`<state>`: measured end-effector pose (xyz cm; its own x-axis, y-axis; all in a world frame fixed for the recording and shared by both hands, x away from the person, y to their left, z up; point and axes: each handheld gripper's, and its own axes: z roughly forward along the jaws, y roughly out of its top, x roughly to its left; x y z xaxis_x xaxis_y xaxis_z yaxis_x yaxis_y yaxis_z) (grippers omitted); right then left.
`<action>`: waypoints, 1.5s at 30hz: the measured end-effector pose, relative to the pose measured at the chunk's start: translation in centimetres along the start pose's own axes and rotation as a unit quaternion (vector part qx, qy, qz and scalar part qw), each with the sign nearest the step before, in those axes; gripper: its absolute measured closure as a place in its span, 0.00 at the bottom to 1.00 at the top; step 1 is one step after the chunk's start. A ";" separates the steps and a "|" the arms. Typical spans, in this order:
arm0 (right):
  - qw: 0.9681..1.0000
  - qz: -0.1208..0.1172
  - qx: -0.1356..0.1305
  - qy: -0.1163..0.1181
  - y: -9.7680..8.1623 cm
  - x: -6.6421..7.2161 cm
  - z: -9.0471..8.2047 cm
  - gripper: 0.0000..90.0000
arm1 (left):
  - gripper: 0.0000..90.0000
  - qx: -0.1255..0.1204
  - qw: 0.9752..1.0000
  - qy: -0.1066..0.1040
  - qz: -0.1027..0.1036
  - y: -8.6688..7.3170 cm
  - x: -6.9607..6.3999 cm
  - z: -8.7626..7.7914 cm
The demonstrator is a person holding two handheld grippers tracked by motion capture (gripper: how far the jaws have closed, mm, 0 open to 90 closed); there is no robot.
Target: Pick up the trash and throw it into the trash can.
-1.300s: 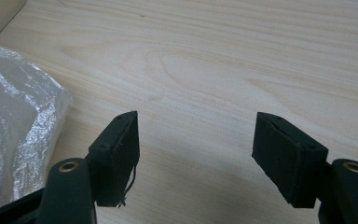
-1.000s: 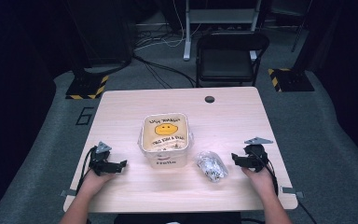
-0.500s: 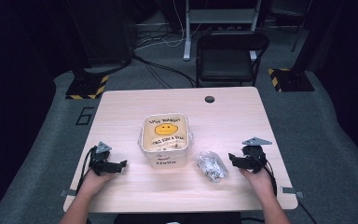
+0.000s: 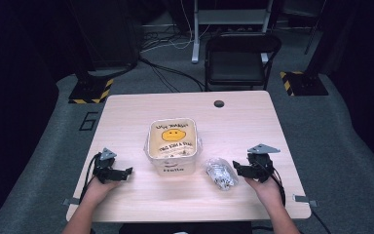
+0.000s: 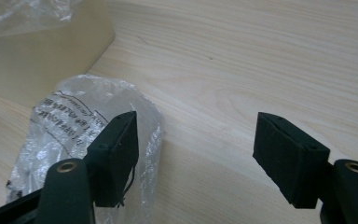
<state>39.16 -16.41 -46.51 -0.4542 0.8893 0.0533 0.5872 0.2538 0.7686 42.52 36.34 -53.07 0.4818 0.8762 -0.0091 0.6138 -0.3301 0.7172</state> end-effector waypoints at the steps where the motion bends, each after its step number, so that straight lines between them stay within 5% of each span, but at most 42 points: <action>1: 1.000 -0.001 -0.001 0.001 0.0 0.1 0.0 0.33 | 0.00 -0.001 1.000 0.000 -0.001 0.0 0.0 0.0; 45: 0.998 -0.041 -0.010 0.047 0.7 4.1 0.0 0.20 | 0.00 0.000 1.000 0.000 0.000 0.0 0.0 0.0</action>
<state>37.68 -12.55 -45.76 -0.5606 0.8266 0.0483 0.5321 0.3149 0.7859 42.52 36.34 -53.08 0.4818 0.8762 -0.0086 0.6132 -0.3302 0.7176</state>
